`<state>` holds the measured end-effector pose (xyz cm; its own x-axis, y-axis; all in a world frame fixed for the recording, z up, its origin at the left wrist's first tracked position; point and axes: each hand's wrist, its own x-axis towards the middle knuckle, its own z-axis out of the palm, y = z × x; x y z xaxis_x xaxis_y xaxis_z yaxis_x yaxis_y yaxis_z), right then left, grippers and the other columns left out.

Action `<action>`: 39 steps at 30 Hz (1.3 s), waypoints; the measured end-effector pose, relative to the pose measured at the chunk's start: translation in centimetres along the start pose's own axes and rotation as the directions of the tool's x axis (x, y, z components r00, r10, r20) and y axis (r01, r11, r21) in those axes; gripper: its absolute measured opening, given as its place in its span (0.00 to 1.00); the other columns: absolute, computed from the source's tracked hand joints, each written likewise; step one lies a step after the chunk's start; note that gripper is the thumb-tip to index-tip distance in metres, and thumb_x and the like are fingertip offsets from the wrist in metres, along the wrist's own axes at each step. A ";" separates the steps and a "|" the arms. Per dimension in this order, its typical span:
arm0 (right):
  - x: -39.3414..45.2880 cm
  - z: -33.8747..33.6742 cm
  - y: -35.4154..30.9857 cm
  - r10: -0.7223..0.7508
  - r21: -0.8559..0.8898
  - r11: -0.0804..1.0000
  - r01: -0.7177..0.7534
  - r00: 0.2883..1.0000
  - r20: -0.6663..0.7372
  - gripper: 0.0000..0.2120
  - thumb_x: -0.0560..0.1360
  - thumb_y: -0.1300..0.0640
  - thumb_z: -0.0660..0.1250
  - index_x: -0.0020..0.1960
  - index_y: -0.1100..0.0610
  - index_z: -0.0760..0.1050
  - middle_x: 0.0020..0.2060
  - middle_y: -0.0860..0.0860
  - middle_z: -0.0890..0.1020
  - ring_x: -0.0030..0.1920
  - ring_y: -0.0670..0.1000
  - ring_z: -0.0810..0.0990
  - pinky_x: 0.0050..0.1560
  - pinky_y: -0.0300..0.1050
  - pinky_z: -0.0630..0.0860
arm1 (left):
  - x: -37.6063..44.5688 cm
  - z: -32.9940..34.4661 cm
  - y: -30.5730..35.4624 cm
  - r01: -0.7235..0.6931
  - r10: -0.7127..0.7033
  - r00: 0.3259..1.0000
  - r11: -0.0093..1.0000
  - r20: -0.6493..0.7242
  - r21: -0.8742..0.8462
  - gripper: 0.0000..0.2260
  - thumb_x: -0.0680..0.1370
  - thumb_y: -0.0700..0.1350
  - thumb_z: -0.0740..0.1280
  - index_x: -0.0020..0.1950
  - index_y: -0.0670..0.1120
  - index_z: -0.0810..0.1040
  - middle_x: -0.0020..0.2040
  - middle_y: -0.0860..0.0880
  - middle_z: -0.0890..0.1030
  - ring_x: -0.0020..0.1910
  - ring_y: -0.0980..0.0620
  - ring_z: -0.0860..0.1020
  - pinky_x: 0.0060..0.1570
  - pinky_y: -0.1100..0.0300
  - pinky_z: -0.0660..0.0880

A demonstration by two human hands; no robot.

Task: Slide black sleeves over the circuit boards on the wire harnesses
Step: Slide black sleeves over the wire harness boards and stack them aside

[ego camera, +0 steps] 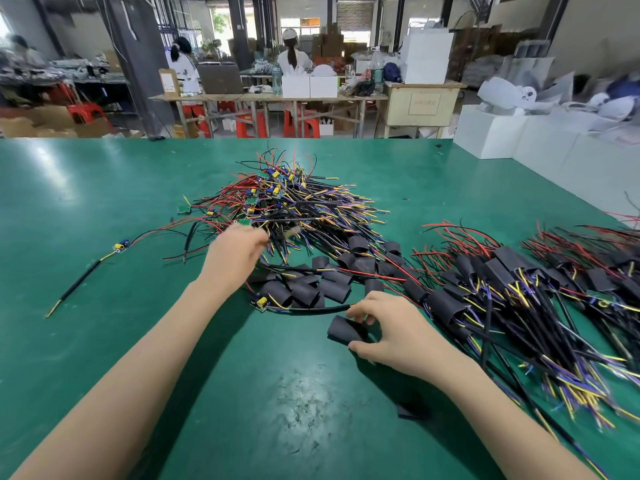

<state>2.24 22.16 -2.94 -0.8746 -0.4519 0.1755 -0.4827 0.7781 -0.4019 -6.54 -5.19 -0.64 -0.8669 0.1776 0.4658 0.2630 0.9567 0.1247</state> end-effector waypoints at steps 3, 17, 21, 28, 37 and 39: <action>0.0 -0.2 -0.2 0.010 -0.005 1.000 -0.010 1.000 0.011 0.18 0.68 0.51 0.72 0.58 0.51 0.80 0.47 0.49 0.75 0.49 0.50 0.75 0.54 0.46 0.72 | -0.4 -1.0 0.1 -0.080 0.107 0.898 0.993 -0.426 0.082 0.12 0.73 0.27 0.65 0.55 0.34 0.80 0.48 0.36 0.81 0.47 0.36 0.77 0.48 0.46 0.75; -0.1 -0.9 0.4 0.035 -0.007 0.999 -0.035 0.999 -0.025 0.17 0.69 0.54 0.72 0.58 0.52 0.80 0.48 0.49 0.75 0.49 0.49 0.74 0.53 0.44 0.72 | -1.3 -2.3 1.6 -0.143 0.120 0.912 0.989 -0.393 -0.029 0.17 0.75 0.27 0.65 0.61 0.38 0.80 0.44 0.38 0.79 0.43 0.39 0.76 0.44 0.48 0.74; 0.0 -1.5 0.6 0.053 0.030 0.998 -0.050 0.994 -0.097 0.16 0.68 0.57 0.72 0.55 0.54 0.80 0.47 0.48 0.75 0.48 0.49 0.75 0.54 0.47 0.73 | -2.0 -4.1 2.7 -0.286 0.202 0.911 0.938 -0.359 -0.197 0.13 0.79 0.35 0.64 0.62 0.43 0.81 0.42 0.47 0.75 0.37 0.51 0.69 0.38 0.60 0.67; 0.0 -3.0 1.9 0.061 0.082 0.996 -0.032 0.927 -0.371 0.15 0.68 0.65 0.73 0.54 0.57 0.78 0.48 0.50 0.79 0.50 0.53 0.79 0.54 0.58 0.73 | -4.9 -2.9 4.2 -0.227 0.207 0.974 0.832 -0.096 -0.506 0.13 0.78 0.32 0.65 0.58 0.43 0.83 0.41 0.51 0.75 0.38 0.60 0.72 0.39 0.68 0.67; 0.1 -2.4 1.2 -0.133 -0.022 0.990 0.136 0.901 -0.414 0.17 0.67 0.64 0.74 0.54 0.53 0.78 0.50 0.45 0.79 0.53 0.49 0.78 0.51 0.51 0.69 | -5.9 -1.7 4.9 -0.231 0.243 0.969 0.802 -0.053 -0.551 0.13 0.79 0.34 0.65 0.58 0.46 0.83 0.42 0.46 0.77 0.37 0.47 0.74 0.39 0.52 0.72; 0.1 -2.1 1.2 -0.175 -0.089 0.984 0.152 0.906 -0.386 0.18 0.67 0.64 0.75 0.55 0.53 0.78 0.51 0.45 0.79 0.54 0.49 0.77 0.52 0.48 0.65 | -6.1 -1.3 5.6 -0.241 0.263 0.964 0.794 -0.043 -0.558 0.13 0.79 0.34 0.65 0.58 0.47 0.83 0.42 0.48 0.76 0.36 0.51 0.73 0.37 0.59 0.71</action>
<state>1.46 23.94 -1.49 -0.7251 -0.3774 0.5760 -0.6123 0.7361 -0.2884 0.79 -1.25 -1.66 -0.7484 0.4127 0.5192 0.6541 0.5883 0.4754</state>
